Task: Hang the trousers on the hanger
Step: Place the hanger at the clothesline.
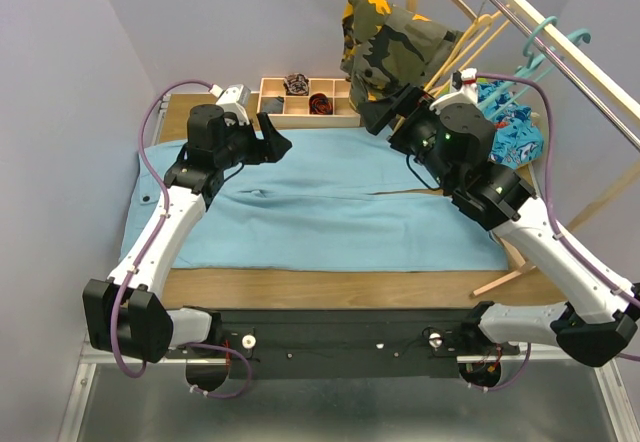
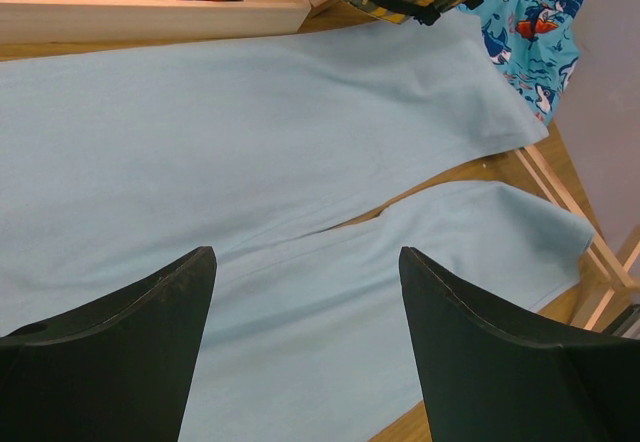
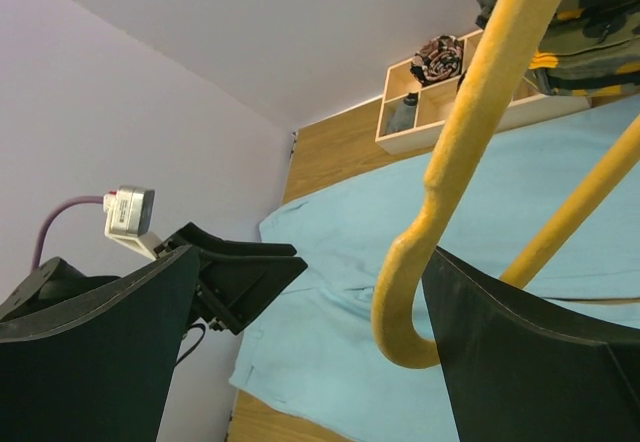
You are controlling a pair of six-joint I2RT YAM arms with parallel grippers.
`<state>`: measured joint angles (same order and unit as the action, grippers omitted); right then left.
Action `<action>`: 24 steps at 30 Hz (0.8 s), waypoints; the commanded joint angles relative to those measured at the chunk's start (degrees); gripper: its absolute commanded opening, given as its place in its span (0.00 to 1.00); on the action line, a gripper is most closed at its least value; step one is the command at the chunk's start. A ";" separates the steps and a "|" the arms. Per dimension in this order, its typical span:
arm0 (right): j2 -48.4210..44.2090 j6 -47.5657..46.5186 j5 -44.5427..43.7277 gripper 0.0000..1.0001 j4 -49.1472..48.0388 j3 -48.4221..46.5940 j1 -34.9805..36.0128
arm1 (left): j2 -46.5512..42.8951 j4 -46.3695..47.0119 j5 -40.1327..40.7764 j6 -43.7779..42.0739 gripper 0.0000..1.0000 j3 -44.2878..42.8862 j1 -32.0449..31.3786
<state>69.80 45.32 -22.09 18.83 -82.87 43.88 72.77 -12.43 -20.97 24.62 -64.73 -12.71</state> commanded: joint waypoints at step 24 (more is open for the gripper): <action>4.03 -3.14 -15.96 1.00 2.79 -9.59 0.68 | 1.32 2.49 -1.97 -0.45 0.83 0.22 0.41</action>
<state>73.23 41.89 -32.38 19.51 -91.92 43.88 73.84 -11.33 -21.65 24.67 -64.75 -12.71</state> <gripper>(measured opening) 0.998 0.828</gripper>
